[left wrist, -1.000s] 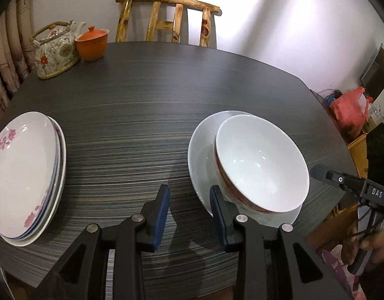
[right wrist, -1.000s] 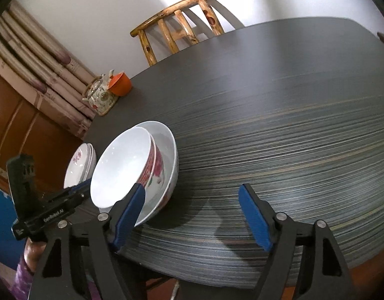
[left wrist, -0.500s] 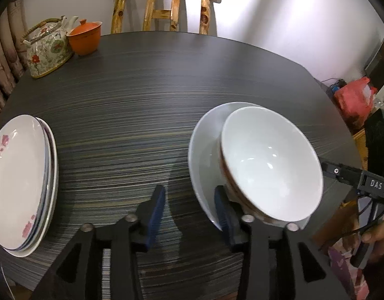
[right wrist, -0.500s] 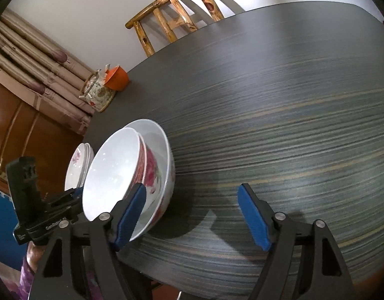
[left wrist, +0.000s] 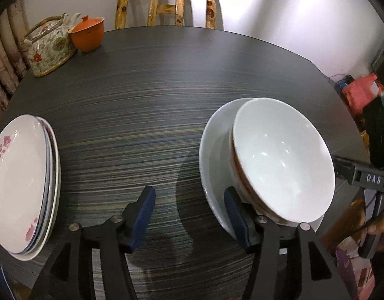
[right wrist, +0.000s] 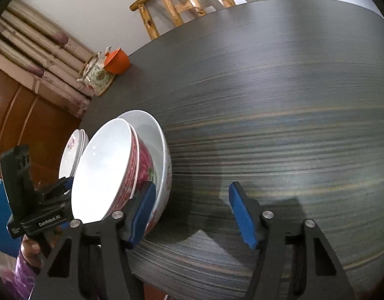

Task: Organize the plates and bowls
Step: 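Grasp the rim of the nested bowl stack with both grippers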

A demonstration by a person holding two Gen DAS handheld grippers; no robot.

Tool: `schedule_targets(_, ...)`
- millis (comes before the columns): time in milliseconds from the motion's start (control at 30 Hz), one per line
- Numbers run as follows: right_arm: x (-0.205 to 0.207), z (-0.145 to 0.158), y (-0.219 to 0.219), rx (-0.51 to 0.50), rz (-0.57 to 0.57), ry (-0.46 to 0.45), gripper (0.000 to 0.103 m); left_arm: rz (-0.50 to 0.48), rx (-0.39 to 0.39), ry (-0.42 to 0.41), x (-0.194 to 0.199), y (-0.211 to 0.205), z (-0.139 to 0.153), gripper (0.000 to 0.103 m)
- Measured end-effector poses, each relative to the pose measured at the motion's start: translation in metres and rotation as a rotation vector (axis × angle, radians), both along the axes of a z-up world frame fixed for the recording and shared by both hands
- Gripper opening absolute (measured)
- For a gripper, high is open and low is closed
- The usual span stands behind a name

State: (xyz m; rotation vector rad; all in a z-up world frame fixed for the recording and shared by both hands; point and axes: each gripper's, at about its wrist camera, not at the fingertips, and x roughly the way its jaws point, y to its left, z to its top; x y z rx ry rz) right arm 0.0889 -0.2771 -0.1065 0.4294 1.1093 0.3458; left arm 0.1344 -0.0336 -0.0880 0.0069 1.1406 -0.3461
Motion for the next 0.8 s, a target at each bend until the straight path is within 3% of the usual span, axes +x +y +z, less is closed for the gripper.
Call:
schedule_targets(67,0.006,0.000,0.002,-0.002,0.022,-0.002,0.049,-0.007,-0.017,0.004,0.001,0.001,-0.003,0.059)
schedule_targets(433,0.020,-0.008,0.007,0.010,0.089,0.025,0.049,0.021,-0.138,0.085,0.010,0.008,-0.025,0.056)
schedule_targets(667,0.020,-0.010,0.014,0.000,0.117,0.001,0.045,-0.053,-0.114,0.048,0.006,-0.010,-0.019,0.021)
schedule_targets(800,0.018,-0.011,0.026,-0.019,0.151,-0.008,0.030,-0.036,-0.119,0.030,0.006,-0.011,-0.020,0.021)
